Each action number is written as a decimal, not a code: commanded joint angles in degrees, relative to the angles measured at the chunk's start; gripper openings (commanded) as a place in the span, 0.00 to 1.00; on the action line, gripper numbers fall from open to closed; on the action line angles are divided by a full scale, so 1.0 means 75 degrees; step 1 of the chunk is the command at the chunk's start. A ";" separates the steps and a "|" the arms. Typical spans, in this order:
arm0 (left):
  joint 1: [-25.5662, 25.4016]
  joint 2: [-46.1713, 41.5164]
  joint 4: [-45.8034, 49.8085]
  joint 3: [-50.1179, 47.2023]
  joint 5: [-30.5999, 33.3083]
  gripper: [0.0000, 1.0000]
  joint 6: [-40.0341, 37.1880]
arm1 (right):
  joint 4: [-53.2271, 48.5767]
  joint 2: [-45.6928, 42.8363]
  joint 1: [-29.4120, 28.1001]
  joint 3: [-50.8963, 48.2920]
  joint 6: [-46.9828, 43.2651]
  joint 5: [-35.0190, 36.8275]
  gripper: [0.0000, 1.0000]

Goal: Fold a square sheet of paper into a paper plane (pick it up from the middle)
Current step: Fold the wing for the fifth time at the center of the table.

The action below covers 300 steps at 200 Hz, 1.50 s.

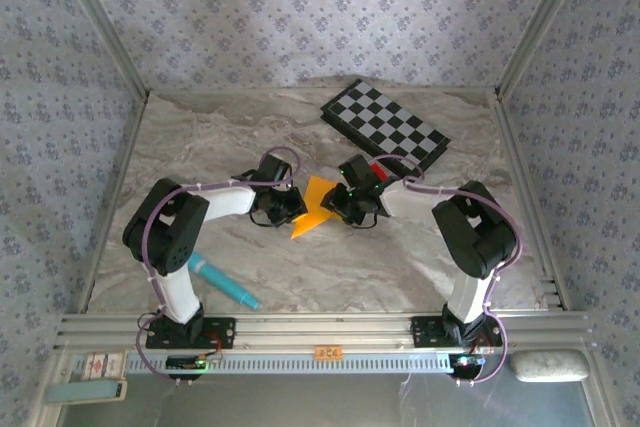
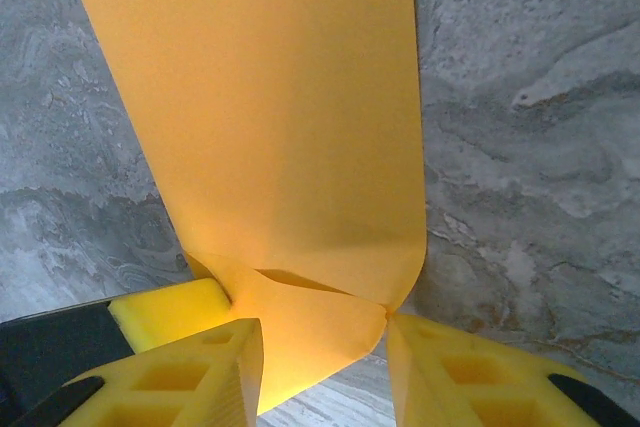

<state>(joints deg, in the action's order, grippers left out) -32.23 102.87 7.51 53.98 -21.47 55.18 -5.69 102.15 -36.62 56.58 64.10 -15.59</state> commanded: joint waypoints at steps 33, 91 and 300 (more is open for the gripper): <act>0.0068 0.0141 0.0440 -0.0190 -0.0049 0.09 -0.0056 | -0.0554 0.0006 -0.0082 0.0153 0.0197 0.0436 0.40; 0.0102 0.0112 0.0443 -0.0201 0.0004 0.09 -0.0044 | -0.0553 -0.0165 -0.0048 -0.0062 0.0283 0.0562 0.39; 0.0418 0.0057 0.0229 -0.0352 -0.0479 0.11 0.0126 | 0.1475 0.0107 0.0087 -0.0591 0.0187 -0.0617 0.21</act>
<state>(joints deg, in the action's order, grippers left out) -29.71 102.87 6.20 52.64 -25.74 56.07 3.68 102.56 -36.45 53.17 66.22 -19.42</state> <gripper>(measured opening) 0.103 0.237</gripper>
